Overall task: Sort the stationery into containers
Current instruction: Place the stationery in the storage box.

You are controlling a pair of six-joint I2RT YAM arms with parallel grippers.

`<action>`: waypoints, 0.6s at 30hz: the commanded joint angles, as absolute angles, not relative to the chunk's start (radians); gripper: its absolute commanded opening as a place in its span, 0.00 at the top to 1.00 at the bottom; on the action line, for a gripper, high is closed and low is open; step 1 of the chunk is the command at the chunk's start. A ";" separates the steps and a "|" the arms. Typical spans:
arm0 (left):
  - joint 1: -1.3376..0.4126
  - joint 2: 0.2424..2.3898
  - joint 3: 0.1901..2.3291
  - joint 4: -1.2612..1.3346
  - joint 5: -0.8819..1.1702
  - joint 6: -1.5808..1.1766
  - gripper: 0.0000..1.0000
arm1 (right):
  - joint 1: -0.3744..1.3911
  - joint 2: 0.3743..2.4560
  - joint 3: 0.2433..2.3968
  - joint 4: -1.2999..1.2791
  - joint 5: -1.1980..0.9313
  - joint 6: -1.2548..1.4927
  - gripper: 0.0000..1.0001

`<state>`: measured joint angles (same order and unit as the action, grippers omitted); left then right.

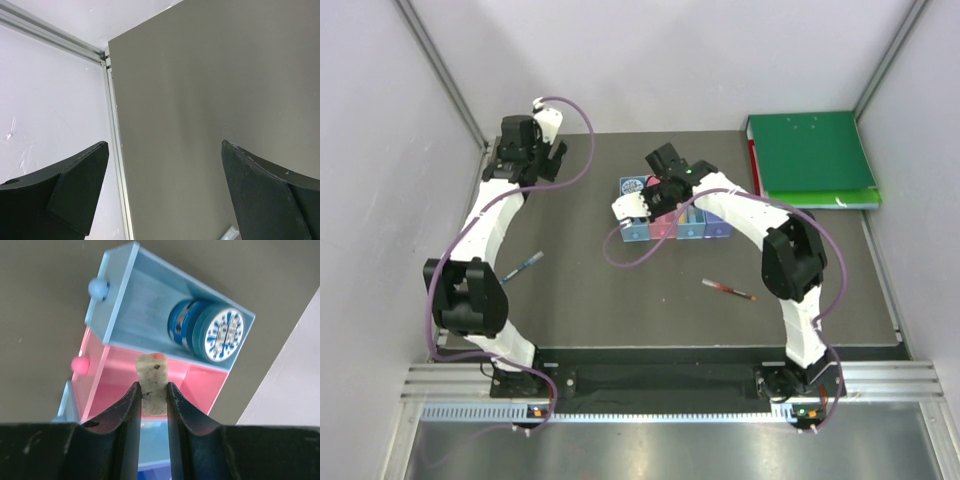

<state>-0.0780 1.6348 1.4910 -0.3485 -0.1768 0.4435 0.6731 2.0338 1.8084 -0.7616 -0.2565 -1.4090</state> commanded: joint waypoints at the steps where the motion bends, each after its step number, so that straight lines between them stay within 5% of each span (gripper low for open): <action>1: -0.078 1.571 1.462 -0.270 -0.192 0.434 0.01 | 0.709 2.062 1.882 -0.693 -0.298 -1.394 0.84; 18: -0.078 1.565 1.445 -0.256 -0.184 0.445 0.01 | 0.750 2.187 1.928 -0.603 -0.311 -1.353 0.84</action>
